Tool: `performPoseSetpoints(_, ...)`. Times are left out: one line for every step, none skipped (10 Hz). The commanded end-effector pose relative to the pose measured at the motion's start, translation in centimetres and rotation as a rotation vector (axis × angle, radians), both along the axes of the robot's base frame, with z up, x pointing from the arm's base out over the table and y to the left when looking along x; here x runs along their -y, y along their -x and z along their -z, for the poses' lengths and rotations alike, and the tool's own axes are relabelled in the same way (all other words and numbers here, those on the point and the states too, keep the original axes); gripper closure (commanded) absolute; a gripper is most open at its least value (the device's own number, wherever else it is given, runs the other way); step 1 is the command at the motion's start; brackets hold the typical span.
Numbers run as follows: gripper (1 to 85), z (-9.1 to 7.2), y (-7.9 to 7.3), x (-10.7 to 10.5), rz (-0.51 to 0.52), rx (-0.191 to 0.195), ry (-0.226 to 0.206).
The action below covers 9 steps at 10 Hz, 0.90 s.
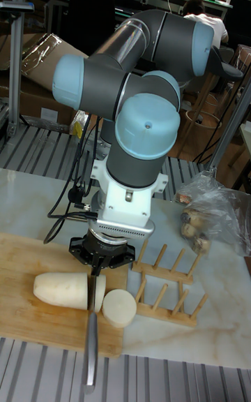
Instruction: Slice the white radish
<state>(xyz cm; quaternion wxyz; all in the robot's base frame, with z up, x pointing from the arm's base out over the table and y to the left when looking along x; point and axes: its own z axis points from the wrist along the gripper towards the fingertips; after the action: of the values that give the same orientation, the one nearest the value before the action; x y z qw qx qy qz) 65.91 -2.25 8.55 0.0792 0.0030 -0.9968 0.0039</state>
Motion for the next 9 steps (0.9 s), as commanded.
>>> performPoseSetpoints(84.3, -0.5, 0.0, -0.5, 0.006, -0.011, -0.007)
performPoseSetpoints(84.3, -0.7, 0.0, -0.7, 0.007, -0.012, -0.007)
performPoseSetpoints(84.3, -0.7, 0.0, -0.7, 0.009, -0.012, -0.006)
performPoseSetpoints(84.3, -0.8, 0.0, -0.6, 0.009, -0.012, -0.005)
performPoseSetpoints(84.3, -0.8, 0.0, -0.6, 0.006, -0.012, -0.004)
performPoseSetpoints(84.3, -0.8, 0.0, -0.4, 0.003, -0.012, -0.001)
performPoseSetpoints(84.3, -1.1, -0.1, -0.1, 0.0, -0.014, 0.003)
performPoseSetpoints(84.3, -1.4, 0.0, 0.1, -0.003, -0.018, 0.001)
performPoseSetpoints(84.3, -1.5, 0.0, 0.0, -0.002, -0.021, -0.007)
